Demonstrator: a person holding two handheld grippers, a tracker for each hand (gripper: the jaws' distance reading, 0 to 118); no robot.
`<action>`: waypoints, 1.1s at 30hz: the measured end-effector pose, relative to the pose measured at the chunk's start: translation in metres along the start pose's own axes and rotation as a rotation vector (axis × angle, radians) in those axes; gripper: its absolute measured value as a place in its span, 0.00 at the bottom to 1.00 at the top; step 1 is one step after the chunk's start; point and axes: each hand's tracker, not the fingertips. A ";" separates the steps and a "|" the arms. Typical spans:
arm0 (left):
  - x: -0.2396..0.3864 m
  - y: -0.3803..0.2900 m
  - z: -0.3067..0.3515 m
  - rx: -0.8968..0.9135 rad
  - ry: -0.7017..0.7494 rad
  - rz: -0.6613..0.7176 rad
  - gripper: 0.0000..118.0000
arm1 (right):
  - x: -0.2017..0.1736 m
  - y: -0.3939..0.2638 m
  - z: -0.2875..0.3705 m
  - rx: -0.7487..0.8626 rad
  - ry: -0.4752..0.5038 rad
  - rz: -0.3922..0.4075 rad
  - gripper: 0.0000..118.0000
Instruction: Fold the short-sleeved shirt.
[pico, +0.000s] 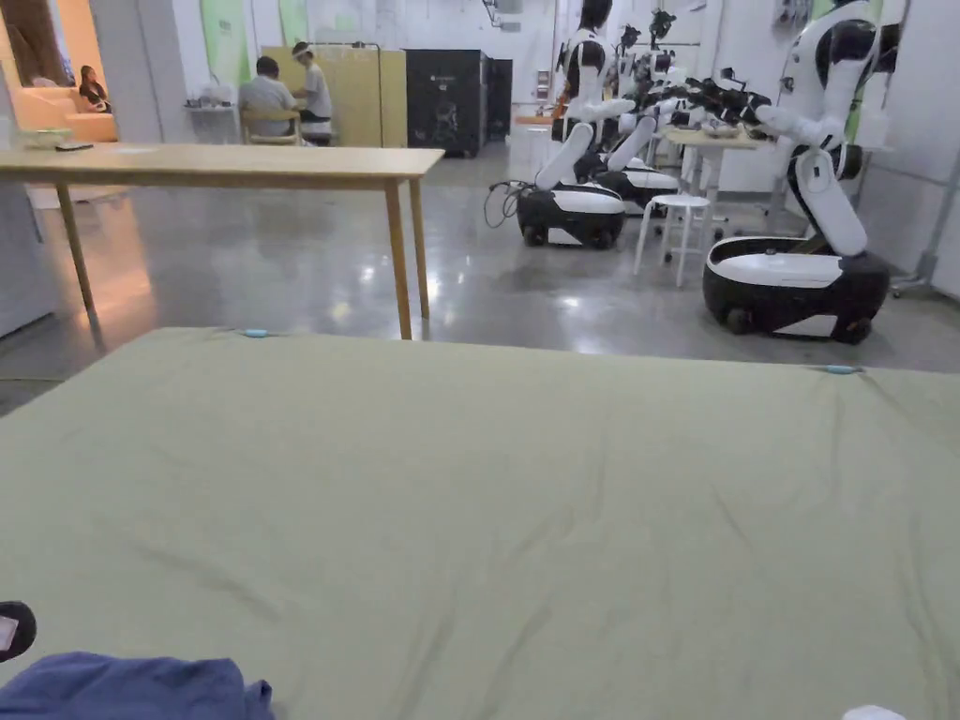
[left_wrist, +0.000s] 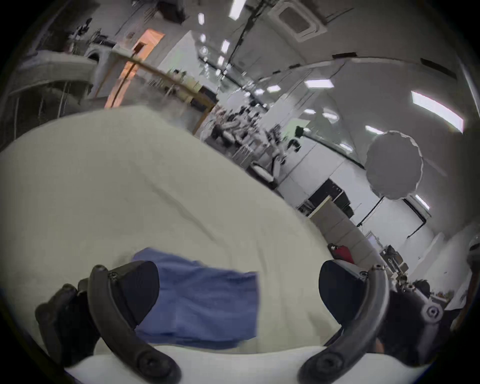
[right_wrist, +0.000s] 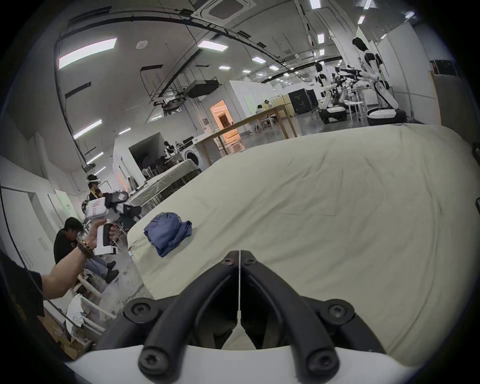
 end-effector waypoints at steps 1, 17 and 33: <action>0.018 0.000 -0.004 0.017 -0.004 -0.008 1.00 | 0.001 0.002 0.004 0.011 -0.007 -0.001 0.01; 0.305 -0.121 -0.200 0.165 0.147 -0.485 0.00 | 0.038 0.050 0.104 0.236 -0.567 0.117 0.01; 0.430 0.010 -0.279 0.376 0.249 -0.609 0.00 | 0.054 0.278 0.076 0.478 -0.666 0.270 0.02</action>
